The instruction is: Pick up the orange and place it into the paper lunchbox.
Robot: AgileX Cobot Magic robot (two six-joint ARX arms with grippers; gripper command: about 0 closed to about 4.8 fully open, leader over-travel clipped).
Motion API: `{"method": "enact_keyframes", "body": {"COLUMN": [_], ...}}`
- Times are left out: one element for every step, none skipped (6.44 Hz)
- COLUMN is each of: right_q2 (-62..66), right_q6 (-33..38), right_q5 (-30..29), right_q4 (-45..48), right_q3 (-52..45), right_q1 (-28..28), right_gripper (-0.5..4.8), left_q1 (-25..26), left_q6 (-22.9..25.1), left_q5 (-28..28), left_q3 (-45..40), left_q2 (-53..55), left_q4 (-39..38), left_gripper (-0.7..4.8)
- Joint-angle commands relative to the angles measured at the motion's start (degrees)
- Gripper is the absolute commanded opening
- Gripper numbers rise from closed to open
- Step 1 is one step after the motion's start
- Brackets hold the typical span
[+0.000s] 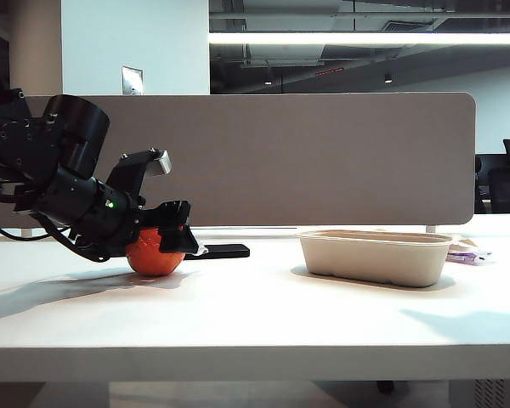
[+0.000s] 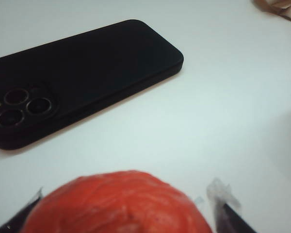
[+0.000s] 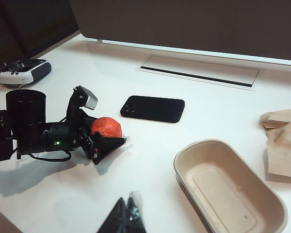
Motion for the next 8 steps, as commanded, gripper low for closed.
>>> {"method": "enact_keyframes", "body": {"right_q2": [-1.3, -1.5, -4.4, -5.1, -5.1, -5.1, -5.0, -5.0], "right_q6": [0.2, 0.3, 0.2, 0.2, -0.7, -2.9, -3.5, -4.7], "right_q5": [-0.2, -0.2, -0.1, 0.3, 0.4, 0.4, 3.5, 5.7], "right_q4": [-11.5, -12.4, -21.4, -23.5, -26.8, -28.4, -30.9, -31.8], "right_q3": [0.5, 0.5, 1.1, 1.1, 1.1, 1.2, 2.5, 4.0], "right_q1": [0.0, 0.0, 0.0, 0.0, 0.0, 0.0, 0.0, 0.0], "right_gripper": [-0.06, -0.06, -0.06, -0.07, -0.06, -0.06, -0.06, -0.06], "left_q1": [0.0, 0.0, -0.3, -0.4, -3.0, -5.6, -9.9, -13.4], "left_q6": [-0.2, -0.2, -4.1, -5.7, -6.6, -6.5, -5.8, -3.4], "left_q5": [4.8, 5.9, 9.7, 10.6, 12.5, 12.6, 10.5, 9.7], "left_q3": [0.5, 0.5, 0.7, 1.4, 5.3, 9.5, 16.0, 20.7], "left_q2": [-3.4, -4.0, -9.4, -10.7, -11.8, -11.8, -11.8, -11.0], "left_q4": [1.1, 1.2, 1.1, 0.9, -1.1, -4.4, -10.8, -12.2], "left_gripper": [3.27, 3.27, 3.27, 3.26, 3.27, 3.27, 3.27, 3.26]}}
